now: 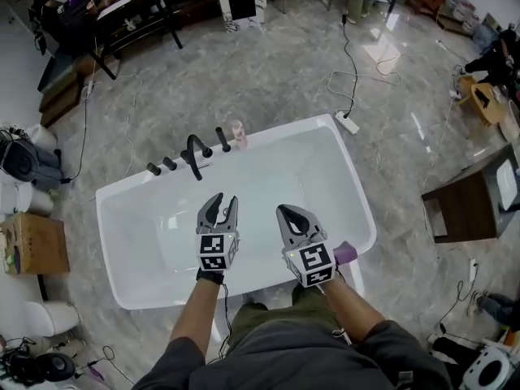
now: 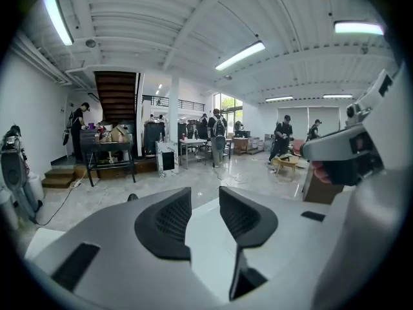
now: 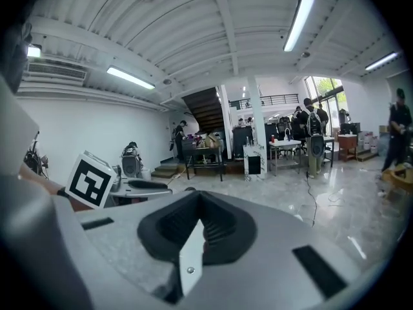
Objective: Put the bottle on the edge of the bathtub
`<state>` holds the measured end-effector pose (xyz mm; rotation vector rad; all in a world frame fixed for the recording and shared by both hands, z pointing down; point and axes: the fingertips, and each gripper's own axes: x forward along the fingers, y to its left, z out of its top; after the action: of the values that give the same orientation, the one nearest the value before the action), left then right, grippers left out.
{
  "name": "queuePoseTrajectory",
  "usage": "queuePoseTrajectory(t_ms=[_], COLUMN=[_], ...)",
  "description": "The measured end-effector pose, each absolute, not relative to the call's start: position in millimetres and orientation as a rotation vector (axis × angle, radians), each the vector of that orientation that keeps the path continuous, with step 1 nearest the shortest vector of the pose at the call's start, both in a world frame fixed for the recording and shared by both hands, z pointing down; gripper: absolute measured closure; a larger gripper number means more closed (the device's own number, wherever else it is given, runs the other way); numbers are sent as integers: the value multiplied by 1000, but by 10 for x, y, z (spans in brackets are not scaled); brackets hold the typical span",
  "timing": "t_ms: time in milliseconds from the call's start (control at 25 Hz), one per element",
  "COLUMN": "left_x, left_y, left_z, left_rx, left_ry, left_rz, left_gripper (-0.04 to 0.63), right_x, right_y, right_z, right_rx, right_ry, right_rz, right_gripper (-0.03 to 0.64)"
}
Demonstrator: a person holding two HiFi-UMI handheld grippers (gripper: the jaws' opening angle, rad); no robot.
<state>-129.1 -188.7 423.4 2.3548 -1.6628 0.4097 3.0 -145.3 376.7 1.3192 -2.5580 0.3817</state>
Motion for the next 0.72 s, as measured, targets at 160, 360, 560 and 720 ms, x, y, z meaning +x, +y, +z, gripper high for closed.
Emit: queuePoseTrajectory(t_ms=[160, 360, 560, 720], left_x=[-1312, -1362, -1357, -1384], left_y=[-1587, -1258, -979, -827], left_z=[3895, 3497, 3210, 3112], left_rx=[2377, 2418, 2453, 2469], left_ry=[-1674, -1690, -1704, -1716], left_rz=[375, 346, 338, 334], left_gripper=[468, 496, 529, 563], right_x=[-82, -227, -265, -280], right_y=[-1275, -1075, -901, -794], right_z=[3500, 3217, 3054, 2994], right_rx=[1303, 1283, 1263, 1261], right_ry=[-2590, -2621, -2636, -2642], right_rz=[344, 291, 266, 251], right_gripper=[615, 615, 615, 615])
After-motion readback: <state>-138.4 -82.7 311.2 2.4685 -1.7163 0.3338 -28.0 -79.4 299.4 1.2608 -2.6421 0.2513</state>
